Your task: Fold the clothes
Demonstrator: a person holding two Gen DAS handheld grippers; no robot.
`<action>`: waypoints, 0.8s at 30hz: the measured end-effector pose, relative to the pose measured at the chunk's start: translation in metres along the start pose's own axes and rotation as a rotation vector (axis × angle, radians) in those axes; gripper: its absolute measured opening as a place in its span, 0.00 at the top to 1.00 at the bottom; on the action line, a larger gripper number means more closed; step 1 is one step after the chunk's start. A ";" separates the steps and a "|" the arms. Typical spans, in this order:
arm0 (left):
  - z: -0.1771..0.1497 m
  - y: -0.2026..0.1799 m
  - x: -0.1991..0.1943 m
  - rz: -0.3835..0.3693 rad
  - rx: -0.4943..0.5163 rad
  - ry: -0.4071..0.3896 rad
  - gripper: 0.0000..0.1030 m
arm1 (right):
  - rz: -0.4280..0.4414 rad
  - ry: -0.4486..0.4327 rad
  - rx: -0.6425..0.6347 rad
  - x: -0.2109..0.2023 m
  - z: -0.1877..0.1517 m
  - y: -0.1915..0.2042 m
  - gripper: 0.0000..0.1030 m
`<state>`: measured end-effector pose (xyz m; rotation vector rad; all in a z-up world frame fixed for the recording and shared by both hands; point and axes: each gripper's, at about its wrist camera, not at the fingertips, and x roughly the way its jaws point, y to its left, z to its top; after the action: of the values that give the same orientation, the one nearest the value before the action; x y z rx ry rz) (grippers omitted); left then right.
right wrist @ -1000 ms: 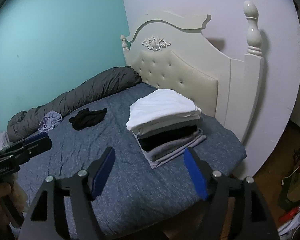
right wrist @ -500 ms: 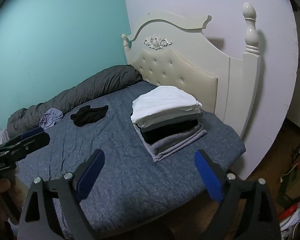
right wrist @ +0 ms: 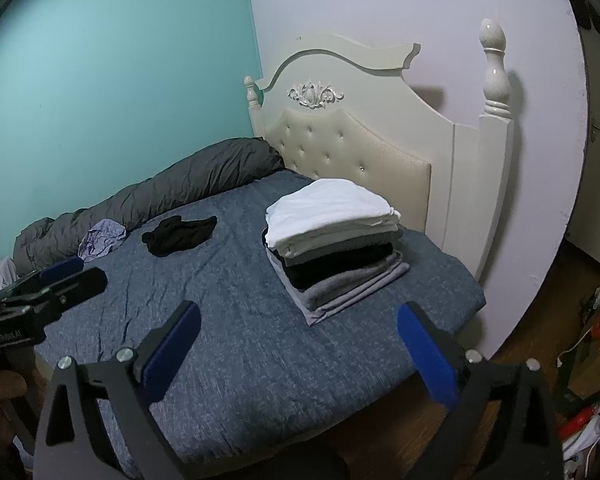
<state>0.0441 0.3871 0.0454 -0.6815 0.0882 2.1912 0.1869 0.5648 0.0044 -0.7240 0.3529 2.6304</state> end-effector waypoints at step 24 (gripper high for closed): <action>-0.011 -0.004 -0.009 0.015 0.003 0.026 0.00 | -0.017 0.015 0.033 -0.006 -0.022 0.000 0.01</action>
<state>0.0565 0.3800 0.0413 -0.7101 0.1112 2.1965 0.2014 0.5559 -0.0106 -0.7334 0.3919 2.5979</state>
